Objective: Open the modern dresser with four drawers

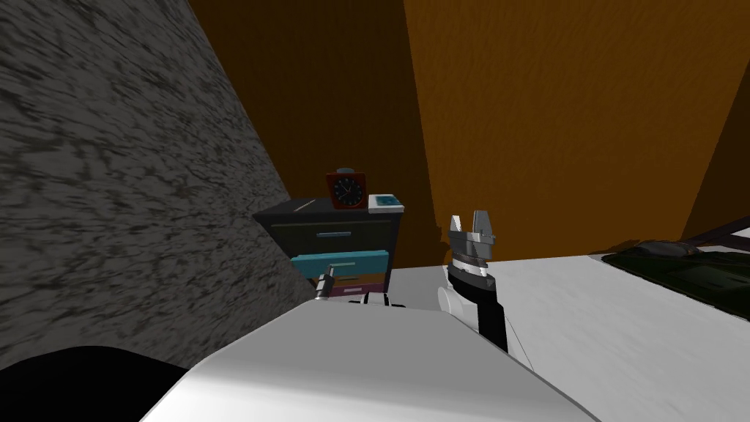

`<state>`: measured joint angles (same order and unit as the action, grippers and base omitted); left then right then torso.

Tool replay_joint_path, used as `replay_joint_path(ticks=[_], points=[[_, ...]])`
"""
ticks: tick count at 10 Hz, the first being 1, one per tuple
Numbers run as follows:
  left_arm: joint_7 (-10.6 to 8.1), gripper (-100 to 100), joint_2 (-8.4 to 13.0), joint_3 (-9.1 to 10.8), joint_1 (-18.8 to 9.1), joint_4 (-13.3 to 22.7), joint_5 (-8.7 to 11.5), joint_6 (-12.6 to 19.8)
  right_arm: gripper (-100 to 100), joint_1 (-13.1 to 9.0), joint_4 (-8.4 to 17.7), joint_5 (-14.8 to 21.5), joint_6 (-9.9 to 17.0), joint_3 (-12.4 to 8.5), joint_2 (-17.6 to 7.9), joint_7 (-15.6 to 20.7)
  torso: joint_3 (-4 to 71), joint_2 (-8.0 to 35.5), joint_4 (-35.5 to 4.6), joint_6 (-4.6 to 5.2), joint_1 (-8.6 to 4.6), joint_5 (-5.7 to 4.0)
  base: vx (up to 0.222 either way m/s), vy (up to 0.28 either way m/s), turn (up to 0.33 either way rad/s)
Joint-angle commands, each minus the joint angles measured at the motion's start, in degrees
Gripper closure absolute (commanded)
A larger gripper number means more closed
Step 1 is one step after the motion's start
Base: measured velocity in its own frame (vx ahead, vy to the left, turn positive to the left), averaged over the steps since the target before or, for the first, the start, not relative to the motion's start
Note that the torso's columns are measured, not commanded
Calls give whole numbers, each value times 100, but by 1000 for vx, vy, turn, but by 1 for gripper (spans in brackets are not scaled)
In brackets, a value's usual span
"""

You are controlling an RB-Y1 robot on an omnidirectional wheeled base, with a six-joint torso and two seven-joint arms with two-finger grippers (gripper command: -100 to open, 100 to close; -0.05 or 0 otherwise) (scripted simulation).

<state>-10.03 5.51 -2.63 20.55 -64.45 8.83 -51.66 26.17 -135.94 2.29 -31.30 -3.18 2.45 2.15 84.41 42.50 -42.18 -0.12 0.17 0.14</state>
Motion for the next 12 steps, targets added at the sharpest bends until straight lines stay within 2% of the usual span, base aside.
replay_joint_path(ticks=[1, 2, 3, 5, 6, 8, 9, 12], points=[[-43, 100, 56, -14, 114, -147, 7, 220, 0, 0, 0, 0, 0, 0, 0, 0, 0, -2, 1, 2, -5, 0, -185, -72, 41], [-23, 100, 41, -6, 94, -152, 3, 145, 0, 0, 0, 0, 0, 0, 0, 0, 10, -20, 2, 12, -14, 1, -91, -34, 24], [-48, 100, 67, -44, 217, -217, -6, 173, 0, 1, 0, 0, 0, 0, 0, 0, 35, -61, -3, 21, -8, -6, -143, -14, 16], [-67, 100, 84, -74, 292, -268, -13, 175, 0, 0, 0, 0, 0, 0, 0, 0, 10, -19, 1, 12, -8, 1, -188, -29, 16], [-84, -100, 144, -33, 301, -451, 17, 277, 0, 0, 0, 0, 0, 0, 0, 0, 11, -21, 1, 14, -9, 1, -88, -30, 7], [-135, -100, 257, 5, 406, -793, 67, 545, 0, 2, 0, 0, 0, 0, 0, 0, 44, -69, -11, 14, -16, -23, 3, -40, 3], [-135, -100, 257, 5, 406, -817, 67, 545, 0, 3, -1, 0, -1, 0, 0, 0, 40, -61, -14, 15, -20, -26, 25, -24, -1], [-212, -100, 427, 61, 564, -1362, 142, 947, 0, 2, -1, 0, 0, 0, 0, 0, 8, -9, -15, 12, -17, -14, 1, -27, 2]])
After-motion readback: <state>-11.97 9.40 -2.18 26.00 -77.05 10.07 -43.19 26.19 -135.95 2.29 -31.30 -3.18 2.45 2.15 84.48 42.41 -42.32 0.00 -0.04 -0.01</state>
